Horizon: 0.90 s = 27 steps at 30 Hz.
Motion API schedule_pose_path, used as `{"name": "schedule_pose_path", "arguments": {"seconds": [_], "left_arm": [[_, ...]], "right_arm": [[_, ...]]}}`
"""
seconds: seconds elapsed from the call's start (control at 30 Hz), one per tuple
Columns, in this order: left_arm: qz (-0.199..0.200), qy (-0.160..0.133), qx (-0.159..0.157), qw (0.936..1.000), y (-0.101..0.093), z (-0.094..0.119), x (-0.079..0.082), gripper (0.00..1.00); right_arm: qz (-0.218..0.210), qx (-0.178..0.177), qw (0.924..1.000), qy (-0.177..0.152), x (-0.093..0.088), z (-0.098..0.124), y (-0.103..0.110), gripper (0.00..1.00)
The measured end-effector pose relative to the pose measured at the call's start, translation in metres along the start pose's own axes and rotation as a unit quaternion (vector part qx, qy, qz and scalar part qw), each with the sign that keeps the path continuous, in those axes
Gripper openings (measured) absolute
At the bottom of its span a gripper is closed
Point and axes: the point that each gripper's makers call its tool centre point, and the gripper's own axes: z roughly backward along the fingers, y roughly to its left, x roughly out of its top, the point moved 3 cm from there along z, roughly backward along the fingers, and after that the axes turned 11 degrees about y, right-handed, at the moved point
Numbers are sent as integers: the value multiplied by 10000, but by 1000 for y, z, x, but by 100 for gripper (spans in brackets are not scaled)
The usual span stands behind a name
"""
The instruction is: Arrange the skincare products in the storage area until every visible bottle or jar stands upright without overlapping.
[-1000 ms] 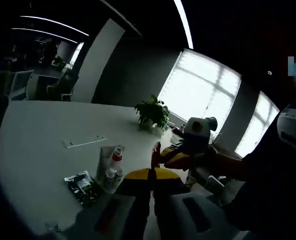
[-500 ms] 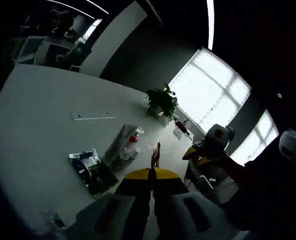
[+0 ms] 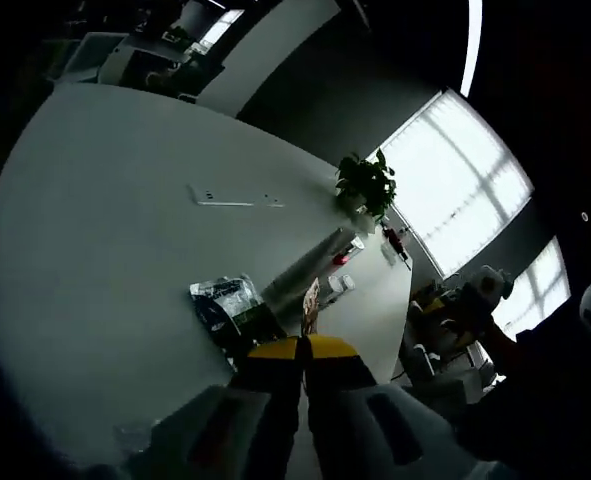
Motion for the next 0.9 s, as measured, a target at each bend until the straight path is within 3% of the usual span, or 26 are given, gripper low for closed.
{"name": "schedule_pose_path", "arguments": {"seconds": [0.23,0.5,0.73,0.87,0.9], "left_arm": [[157,112,133,9997,26,-9,-2,1],[504,232,256,9981,56,-19,-8,1],[682,331,266,9968,73,-29,-12,1],[774,365,264,9960,85,-34,-11,1],[811,369,279,9956,88,-35,-11,1]], "right_arm": [[-57,-253,9994,213,-15,3,-14,56],[-40,-311,9990,307,-28,7,-17,81],[-155,-393,9984,376,-38,5,-24,87],[-93,-412,9986,324,-39,2,-25,100],[-95,-365,9988,327,-39,2,-24,99]]}}
